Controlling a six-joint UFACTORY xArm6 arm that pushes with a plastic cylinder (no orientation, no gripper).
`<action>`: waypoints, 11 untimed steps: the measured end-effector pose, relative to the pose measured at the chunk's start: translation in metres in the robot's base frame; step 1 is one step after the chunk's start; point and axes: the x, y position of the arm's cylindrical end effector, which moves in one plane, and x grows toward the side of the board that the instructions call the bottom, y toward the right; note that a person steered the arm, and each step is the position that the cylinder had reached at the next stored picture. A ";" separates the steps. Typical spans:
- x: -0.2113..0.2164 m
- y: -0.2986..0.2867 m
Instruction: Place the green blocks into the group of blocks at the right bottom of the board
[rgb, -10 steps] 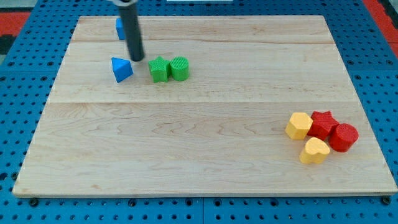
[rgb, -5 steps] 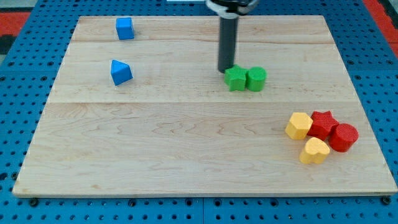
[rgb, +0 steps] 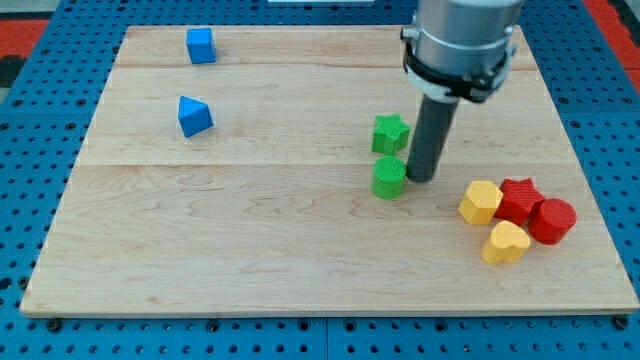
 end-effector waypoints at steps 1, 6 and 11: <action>-0.058 0.021; -0.029 -0.030; 0.012 -0.006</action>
